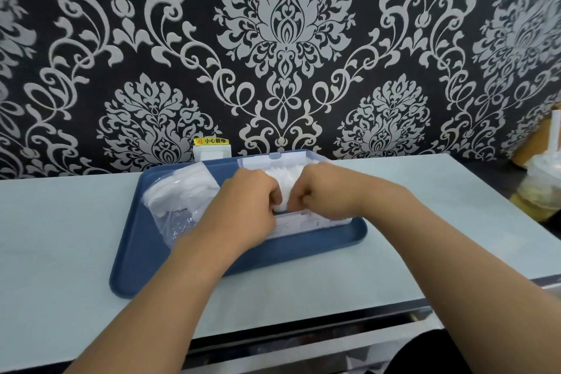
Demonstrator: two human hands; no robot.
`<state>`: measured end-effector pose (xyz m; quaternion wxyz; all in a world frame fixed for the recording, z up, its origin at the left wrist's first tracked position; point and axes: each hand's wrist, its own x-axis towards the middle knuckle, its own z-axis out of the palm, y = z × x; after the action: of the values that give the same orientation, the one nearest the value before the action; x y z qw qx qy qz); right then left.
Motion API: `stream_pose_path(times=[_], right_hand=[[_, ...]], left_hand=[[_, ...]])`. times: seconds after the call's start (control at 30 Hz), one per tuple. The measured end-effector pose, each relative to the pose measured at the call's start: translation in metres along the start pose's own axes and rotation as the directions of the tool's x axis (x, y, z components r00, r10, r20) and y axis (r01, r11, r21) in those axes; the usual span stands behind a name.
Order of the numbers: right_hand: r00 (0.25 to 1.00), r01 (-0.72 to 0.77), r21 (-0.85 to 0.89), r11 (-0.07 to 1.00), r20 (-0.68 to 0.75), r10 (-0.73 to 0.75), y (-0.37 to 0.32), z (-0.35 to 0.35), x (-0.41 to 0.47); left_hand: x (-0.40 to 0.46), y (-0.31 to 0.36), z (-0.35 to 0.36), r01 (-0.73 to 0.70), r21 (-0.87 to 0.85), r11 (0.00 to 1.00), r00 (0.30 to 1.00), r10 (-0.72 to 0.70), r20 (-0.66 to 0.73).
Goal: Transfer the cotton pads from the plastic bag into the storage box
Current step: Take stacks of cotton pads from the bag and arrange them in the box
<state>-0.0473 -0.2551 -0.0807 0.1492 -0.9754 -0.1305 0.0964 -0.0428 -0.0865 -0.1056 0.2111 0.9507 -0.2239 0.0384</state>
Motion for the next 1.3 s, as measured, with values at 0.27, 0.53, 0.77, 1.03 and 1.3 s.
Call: stream_pose_path(times=[0.27,0.53,0.77,1.03,1.3], right_hand=[[0.907,-0.151,-0.393,0.907,0.31,0.286,0.008,-0.007,0.003],[0.976,-0.147,0.426,0.893,-0.083,0.201,0.022,-0.023,-0.018],[0.985,-0.161,-0.07,0.984,0.048,0.165,-0.001,-0.006,-0.006],[0.973,-0.026,0.298,0.954,-0.212,0.092,-0.026,-0.004,-0.019],[0.966,0.23,0.233,0.945,0.059,-0.25,-0.09,0.051,0.0]], left_hand=[[-0.019,0.0,-0.002,-0.1,0.202,0.974,0.976,0.057,0.21],[-0.027,-0.009,0.004,-0.19,0.185,0.964,0.968,0.153,0.197],[-0.025,0.0,-0.003,-0.138,0.208,0.968,0.976,0.097,0.196],[-0.032,-0.007,-0.022,-0.281,-0.408,0.869,0.956,0.217,-0.197],[-0.034,-0.119,-0.054,0.177,-0.536,0.826,0.776,-0.452,-0.44]])
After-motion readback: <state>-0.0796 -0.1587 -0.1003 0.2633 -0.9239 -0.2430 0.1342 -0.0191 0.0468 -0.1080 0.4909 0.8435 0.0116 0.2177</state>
